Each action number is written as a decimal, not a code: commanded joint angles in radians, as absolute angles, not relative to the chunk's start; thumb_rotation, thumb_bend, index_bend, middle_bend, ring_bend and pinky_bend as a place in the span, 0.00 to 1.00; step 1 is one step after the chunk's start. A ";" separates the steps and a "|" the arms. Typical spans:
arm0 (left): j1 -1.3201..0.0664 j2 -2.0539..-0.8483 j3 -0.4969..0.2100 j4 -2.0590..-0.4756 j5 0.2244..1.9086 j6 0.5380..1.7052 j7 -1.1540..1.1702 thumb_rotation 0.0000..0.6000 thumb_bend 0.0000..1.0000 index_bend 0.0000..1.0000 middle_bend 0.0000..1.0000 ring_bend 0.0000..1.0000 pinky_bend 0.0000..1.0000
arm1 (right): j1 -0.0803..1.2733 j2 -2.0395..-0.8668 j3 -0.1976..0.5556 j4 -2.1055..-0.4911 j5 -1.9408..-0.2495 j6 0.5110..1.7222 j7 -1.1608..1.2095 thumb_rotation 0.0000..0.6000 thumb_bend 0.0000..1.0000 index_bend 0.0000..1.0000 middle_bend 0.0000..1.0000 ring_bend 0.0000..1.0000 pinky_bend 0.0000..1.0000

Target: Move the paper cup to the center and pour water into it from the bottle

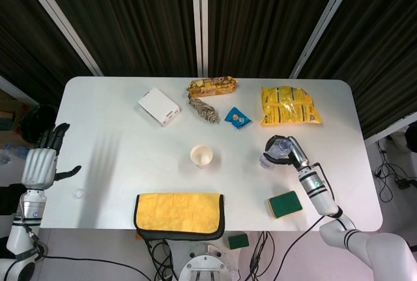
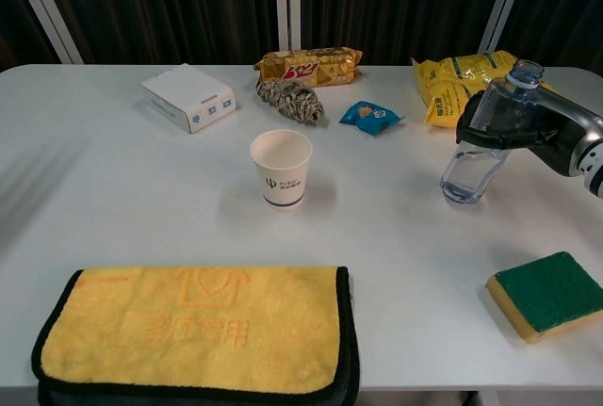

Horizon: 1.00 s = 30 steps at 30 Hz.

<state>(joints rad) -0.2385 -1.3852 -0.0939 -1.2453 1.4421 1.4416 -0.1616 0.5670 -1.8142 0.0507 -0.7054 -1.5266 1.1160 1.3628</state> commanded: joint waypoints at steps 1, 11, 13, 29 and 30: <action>-0.232 -1.382 -0.096 -1.243 1.441 1.447 -0.172 1.00 0.04 0.04 0.09 0.01 0.17 | 0.561 -1.800 0.060 -0.726 -1.523 1.134 1.351 1.00 0.30 0.83 0.65 0.46 0.47; -0.206 -1.368 -0.097 -1.236 1.445 1.474 -0.205 1.00 0.04 0.04 0.09 0.01 0.17 | 0.561 -1.706 0.100 -0.864 -1.539 1.241 1.102 1.00 0.30 0.86 0.66 0.48 0.48; -0.203 -1.366 -0.098 -1.237 1.445 1.477 -0.211 1.00 0.04 0.04 0.09 0.01 0.17 | 0.571 -1.680 0.113 -0.914 -1.541 1.251 0.994 1.00 0.31 0.86 0.66 0.48 0.48; -0.178 -1.375 -0.090 -1.220 1.449 1.473 -0.293 1.00 0.04 0.04 0.09 0.01 0.17 | 0.704 -1.609 0.198 -1.155 -1.518 1.161 0.295 1.00 0.30 0.86 0.66 0.49 0.49; -0.178 -1.376 -0.088 -1.218 1.452 1.474 -0.298 1.00 0.04 0.04 0.09 0.01 0.17 | 0.711 -1.616 0.203 -1.155 -1.511 1.152 0.282 1.00 0.30 0.86 0.66 0.49 0.49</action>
